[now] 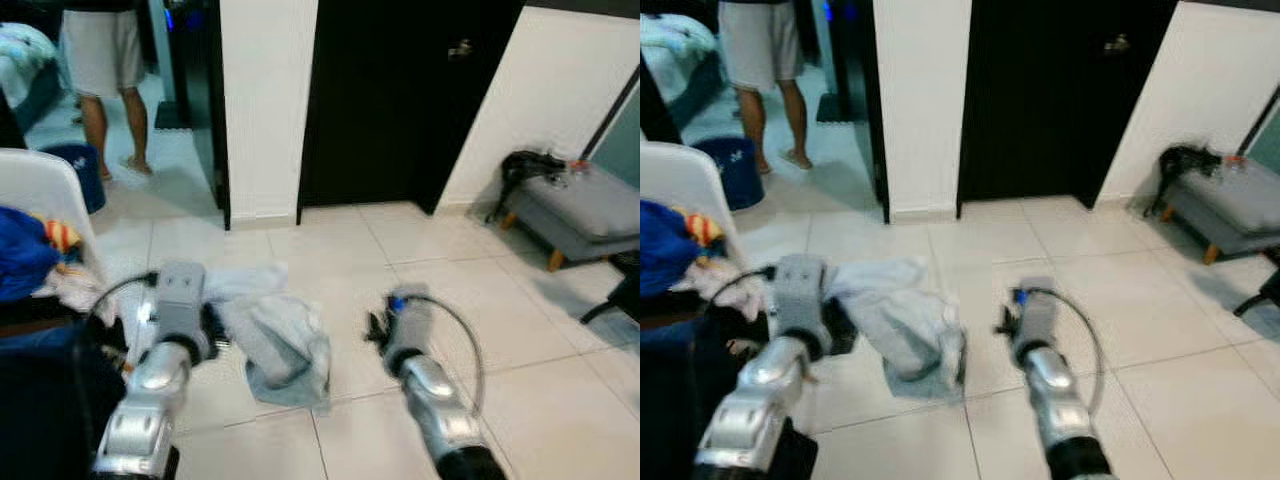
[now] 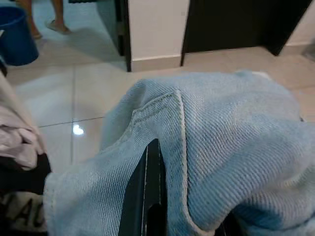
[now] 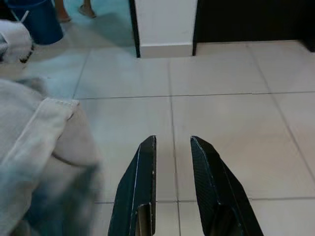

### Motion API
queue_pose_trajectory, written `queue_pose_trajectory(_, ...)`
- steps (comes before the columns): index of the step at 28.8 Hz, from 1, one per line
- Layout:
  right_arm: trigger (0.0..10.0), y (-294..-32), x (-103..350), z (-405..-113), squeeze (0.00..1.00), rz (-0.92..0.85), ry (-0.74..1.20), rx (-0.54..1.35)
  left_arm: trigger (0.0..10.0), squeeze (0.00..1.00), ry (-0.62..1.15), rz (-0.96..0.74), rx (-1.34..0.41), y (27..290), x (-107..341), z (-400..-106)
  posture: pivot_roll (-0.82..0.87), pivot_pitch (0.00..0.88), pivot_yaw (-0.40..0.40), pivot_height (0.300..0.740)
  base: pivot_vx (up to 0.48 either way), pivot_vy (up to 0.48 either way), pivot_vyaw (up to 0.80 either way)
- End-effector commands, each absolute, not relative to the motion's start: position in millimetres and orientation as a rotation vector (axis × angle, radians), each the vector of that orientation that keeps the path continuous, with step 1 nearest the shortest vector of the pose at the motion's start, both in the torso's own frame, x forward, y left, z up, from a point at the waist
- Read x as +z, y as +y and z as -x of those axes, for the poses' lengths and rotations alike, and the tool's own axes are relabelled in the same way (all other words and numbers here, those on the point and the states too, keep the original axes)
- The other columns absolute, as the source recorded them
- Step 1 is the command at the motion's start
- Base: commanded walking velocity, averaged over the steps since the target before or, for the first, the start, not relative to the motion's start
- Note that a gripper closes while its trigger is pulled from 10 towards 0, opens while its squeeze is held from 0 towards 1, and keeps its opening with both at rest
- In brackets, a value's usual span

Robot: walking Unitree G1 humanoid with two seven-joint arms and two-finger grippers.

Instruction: Hang hanger

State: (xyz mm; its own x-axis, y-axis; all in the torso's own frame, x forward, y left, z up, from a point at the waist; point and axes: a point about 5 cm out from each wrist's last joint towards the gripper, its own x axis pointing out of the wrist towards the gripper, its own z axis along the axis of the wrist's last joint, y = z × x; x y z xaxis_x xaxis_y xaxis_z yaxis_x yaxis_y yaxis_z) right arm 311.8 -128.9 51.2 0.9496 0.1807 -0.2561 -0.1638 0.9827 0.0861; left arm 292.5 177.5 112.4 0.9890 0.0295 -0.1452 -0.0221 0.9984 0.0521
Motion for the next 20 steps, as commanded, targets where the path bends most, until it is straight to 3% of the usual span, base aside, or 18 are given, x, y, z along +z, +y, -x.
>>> queue_pose_trajectory(1,10.0,-140.5,47.2,-310.2,0.0,-0.062,0.276,0.136,10.0,0.0,0.103,-0.05,0.002,170.8,120.1,-295.4,0.09,0.0,-0.056,0.74,0.337,0.0,0.0)
queue_pose_trajectory(20,10.0,-149.8,49.0,-310.8,0.0,-0.089,0.249,0.063,10.0,0.0,0.129,-0.046,0.0,167.7,115.8,-302.1,0.08,0.0,-0.018,0.74,0.338,0.0,-0.76)
